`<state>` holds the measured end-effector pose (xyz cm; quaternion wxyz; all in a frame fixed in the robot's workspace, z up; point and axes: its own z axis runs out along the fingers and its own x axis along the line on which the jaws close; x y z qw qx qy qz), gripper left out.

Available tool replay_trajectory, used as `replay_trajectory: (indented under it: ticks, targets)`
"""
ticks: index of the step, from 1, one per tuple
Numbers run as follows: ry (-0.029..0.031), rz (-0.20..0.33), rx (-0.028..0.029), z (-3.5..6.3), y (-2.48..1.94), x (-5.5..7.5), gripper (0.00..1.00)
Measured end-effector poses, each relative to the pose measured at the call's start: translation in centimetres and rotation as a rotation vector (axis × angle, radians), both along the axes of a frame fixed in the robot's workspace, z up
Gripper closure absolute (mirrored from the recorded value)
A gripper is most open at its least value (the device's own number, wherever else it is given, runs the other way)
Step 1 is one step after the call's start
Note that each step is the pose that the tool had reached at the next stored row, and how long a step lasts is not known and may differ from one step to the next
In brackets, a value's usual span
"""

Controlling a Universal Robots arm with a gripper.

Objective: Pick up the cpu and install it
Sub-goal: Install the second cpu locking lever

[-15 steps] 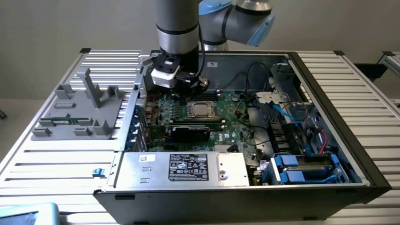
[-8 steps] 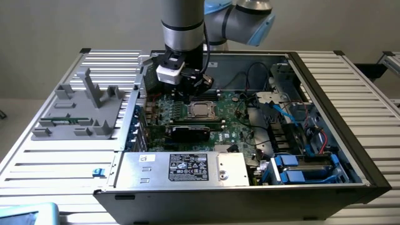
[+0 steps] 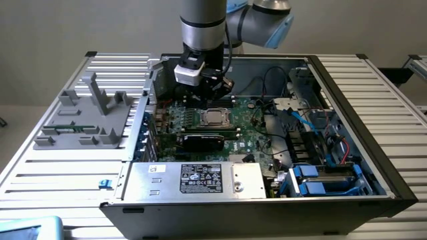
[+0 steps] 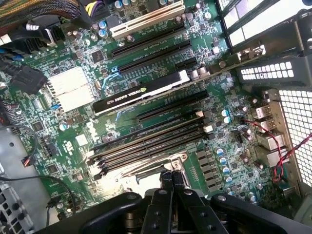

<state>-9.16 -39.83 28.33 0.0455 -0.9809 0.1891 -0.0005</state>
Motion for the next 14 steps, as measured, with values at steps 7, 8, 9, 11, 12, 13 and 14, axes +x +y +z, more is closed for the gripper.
replay_trajectory:
  ticks: [7,8,9,11,12,13,14]
  targets:
    - [0.0221,0.0,-0.0159,0.44,0.08,1.1,0.89]
    - [0.0243,0.0,-0.0172,0.52,0.1,1.2,0.89]
    - [0.026,0.0,-0.018,0.65,0.13,1.4,0.89]
    - [0.0272,0.0,-0.0182,0.89,0.23,1.8,0.89]
    - [0.0277,0.0,-0.0187,0.97,0.33,1.9,0.89]
    - [0.0281,0.0,-0.0197,1.01,0.46,2.0,0.89]
    - [0.0284,0.0,-0.0208,1.04,0.6,2.1,0.89]
